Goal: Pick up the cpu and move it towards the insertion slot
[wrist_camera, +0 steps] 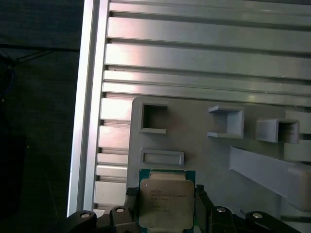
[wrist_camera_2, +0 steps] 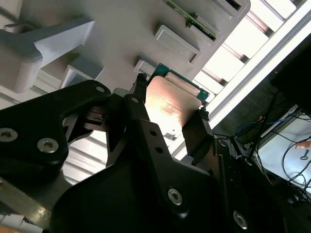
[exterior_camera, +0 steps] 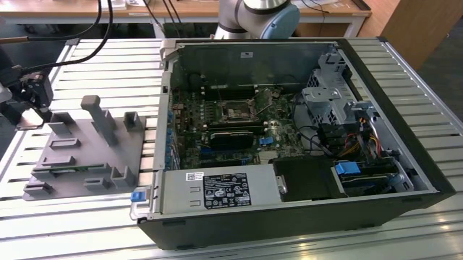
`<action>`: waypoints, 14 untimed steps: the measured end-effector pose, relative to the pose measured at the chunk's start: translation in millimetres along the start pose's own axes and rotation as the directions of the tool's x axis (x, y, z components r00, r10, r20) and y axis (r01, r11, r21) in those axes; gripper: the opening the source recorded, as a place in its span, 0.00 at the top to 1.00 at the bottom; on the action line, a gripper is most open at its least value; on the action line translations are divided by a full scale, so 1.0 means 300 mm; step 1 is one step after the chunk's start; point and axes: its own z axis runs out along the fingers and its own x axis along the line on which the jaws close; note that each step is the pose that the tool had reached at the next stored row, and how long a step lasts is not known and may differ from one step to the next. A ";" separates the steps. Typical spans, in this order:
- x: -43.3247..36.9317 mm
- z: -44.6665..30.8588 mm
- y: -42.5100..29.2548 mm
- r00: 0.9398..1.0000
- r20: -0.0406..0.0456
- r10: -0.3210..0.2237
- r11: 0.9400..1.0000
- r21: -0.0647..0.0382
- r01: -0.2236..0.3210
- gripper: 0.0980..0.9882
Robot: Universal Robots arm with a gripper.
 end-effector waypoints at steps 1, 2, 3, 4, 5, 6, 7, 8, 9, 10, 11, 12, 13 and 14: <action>0.000 -0.003 0.000 1.000 0.000 0.000 1.000 0.000 0.000 0.50; 0.000 -0.006 0.001 1.000 0.000 0.000 1.000 0.000 0.000 0.50; 0.000 -0.009 0.001 1.000 0.000 0.000 1.000 0.000 0.000 0.50; 0.000 -0.012 0.001 1.000 0.000 0.000 1.000 0.000 0.000 0.50; 0.000 -0.016 0.002 1.000 0.000 0.000 1.000 0.000 0.000 0.50; 0.000 -0.020 0.002 1.000 0.000 0.000 1.000 0.000 0.000 0.50; 0.000 -0.024 0.002 1.000 0.000 0.000 1.000 0.000 0.000 0.50; 0.000 -0.027 0.003 1.000 0.000 0.000 1.000 0.000 0.000 0.50; 0.000 -0.031 0.003 1.000 0.000 0.000 1.000 0.000 0.000 0.50; 0.000 -0.035 0.003 1.000 0.000 0.000 1.000 0.000 0.000 0.50; 0.000 -0.038 0.004 1.000 0.000 0.000 1.000 0.000 0.000 0.50; 0.000 -0.043 0.004 1.000 0.000 0.000 1.000 0.000 0.000 0.50; 0.000 -0.046 0.004 1.000 0.000 0.000 1.000 0.000 0.000 0.50; 0.000 -0.050 0.005 1.000 0.000 0.000 1.000 0.000 0.000 0.50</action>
